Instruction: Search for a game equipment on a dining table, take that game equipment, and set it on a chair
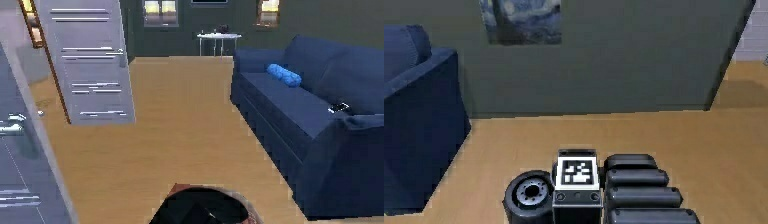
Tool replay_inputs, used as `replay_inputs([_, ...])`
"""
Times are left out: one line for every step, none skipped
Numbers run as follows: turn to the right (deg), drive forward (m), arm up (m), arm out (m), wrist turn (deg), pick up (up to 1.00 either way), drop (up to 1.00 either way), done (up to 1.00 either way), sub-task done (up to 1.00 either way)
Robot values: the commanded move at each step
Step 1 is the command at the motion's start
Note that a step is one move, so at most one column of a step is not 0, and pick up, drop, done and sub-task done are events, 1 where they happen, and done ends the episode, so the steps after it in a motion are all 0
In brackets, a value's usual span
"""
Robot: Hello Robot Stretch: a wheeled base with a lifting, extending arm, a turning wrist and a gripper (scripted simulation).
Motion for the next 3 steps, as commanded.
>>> replay_inputs([3.0,0.00,0.00,0.00,0.0,0.00,0.00,0.00,0.00])
replay_inputs([0.0,0.50,0.00,0.00,0.0,0.00,0.00,0.00,0.00])
replay_inputs([-30.0,0.00,0.00,0.00,0.0,0.00,0.00,0.00,0.00])
